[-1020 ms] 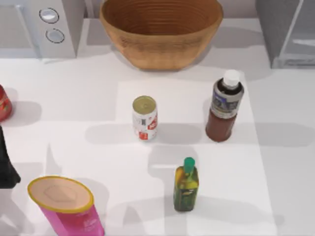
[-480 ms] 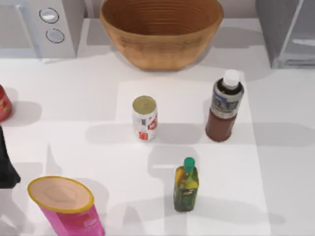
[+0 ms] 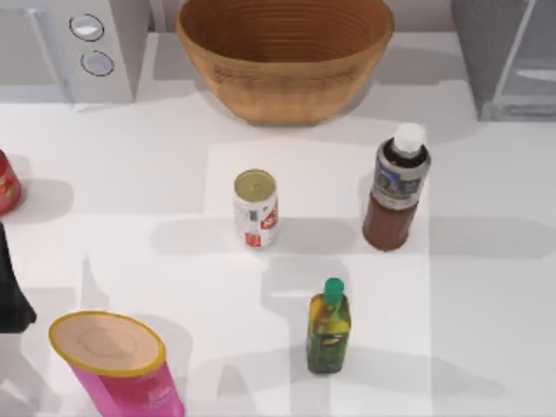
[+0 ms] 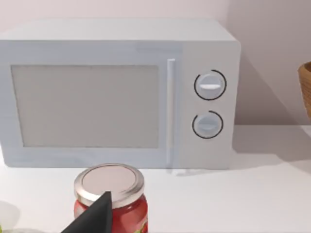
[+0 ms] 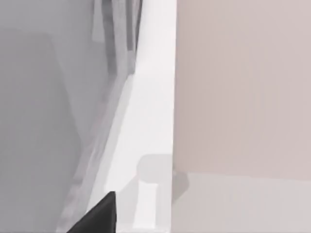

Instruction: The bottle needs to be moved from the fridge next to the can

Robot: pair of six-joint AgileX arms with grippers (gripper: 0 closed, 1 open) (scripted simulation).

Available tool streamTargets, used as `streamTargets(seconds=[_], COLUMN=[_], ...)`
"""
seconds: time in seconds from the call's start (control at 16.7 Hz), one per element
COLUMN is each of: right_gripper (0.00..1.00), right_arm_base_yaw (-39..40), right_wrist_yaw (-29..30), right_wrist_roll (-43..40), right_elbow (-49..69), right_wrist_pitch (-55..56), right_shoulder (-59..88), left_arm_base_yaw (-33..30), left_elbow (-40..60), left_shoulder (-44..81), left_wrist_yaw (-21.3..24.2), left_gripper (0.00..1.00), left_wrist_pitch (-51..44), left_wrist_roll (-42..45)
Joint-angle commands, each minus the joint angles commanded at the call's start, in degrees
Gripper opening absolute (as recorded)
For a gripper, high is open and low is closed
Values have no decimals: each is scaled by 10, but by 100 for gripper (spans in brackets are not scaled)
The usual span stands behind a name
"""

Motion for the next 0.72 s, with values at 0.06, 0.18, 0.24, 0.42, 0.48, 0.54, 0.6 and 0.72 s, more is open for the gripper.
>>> streamTargets(seconds=[0.06, 0.18, 0.24, 0.42, 0.48, 0.54, 0.6, 0.72], right_gripper=[100, 100, 100, 100, 100, 100, 100, 100], right_arm_base_yaw=[11, 25, 28, 28, 23, 24, 30, 60], right_wrist_yaw=[7, 17, 19, 19, 18, 19, 25, 52], right_wrist_roll=[24, 54, 60, 61, 60, 61, 66, 91], right_elbow=[-3, -8, -8, -8, -7, -7, -9, -19], right_wrist_pitch=[13, 26, 28, 29, 29, 30, 33, 46], right_shoulder=[-1, -2, -2, -2, -2, -2, -3, -9], left_arm_base_yaw=[0, 0, 0, 0, 0, 0, 0, 0], left_elbow=[0, 0, 0, 0, 0, 0, 0, 0], left_shoulder=[0, 0, 0, 0, 0, 0, 0, 0], left_wrist_yaw=[0, 0, 0, 0, 0, 0, 0, 0], left_gripper=[100, 100, 100, 100, 100, 100, 100, 100], left_wrist_pitch=[0, 0, 0, 0, 0, 0, 0, 0], left_wrist_roll=[0, 0, 0, 0, 0, 0, 0, 0])
